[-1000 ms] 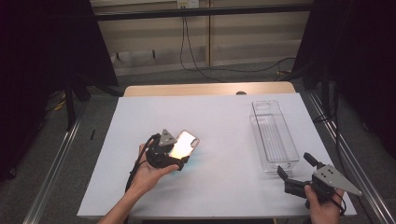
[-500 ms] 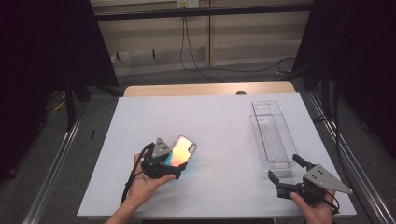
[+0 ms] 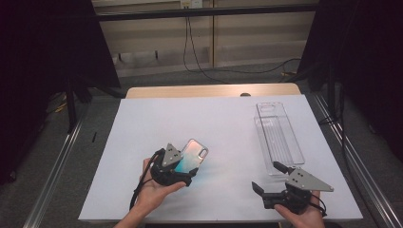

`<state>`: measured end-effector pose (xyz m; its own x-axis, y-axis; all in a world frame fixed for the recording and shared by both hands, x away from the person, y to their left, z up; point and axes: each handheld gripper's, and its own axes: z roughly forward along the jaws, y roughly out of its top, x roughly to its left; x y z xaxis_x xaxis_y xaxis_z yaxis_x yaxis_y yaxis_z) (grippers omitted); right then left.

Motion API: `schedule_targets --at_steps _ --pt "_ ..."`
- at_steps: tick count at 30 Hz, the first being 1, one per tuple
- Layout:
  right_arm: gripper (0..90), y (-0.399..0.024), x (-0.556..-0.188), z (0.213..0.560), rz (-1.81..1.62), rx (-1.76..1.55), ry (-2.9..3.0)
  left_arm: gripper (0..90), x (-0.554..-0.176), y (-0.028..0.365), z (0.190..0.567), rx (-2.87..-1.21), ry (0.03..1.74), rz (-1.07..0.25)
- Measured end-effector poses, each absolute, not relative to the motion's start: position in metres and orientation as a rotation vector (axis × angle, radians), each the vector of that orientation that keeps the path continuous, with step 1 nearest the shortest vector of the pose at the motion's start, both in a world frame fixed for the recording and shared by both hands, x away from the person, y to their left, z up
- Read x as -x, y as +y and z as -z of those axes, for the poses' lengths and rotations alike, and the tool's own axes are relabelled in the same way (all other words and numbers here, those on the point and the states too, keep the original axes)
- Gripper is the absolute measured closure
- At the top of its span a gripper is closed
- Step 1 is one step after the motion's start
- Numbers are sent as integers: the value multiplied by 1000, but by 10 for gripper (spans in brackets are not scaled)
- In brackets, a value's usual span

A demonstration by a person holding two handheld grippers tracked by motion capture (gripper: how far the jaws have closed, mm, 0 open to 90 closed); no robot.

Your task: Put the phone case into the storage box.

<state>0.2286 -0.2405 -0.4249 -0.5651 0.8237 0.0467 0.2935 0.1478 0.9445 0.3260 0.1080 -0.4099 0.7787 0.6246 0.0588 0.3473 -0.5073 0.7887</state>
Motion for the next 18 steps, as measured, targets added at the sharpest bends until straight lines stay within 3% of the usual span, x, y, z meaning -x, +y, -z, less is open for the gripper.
schedule_targets --at_steps 18 --pt "88 -198 -278 408 -1475 -1107 2063 167 -323 86 412 -2184 656 -511"
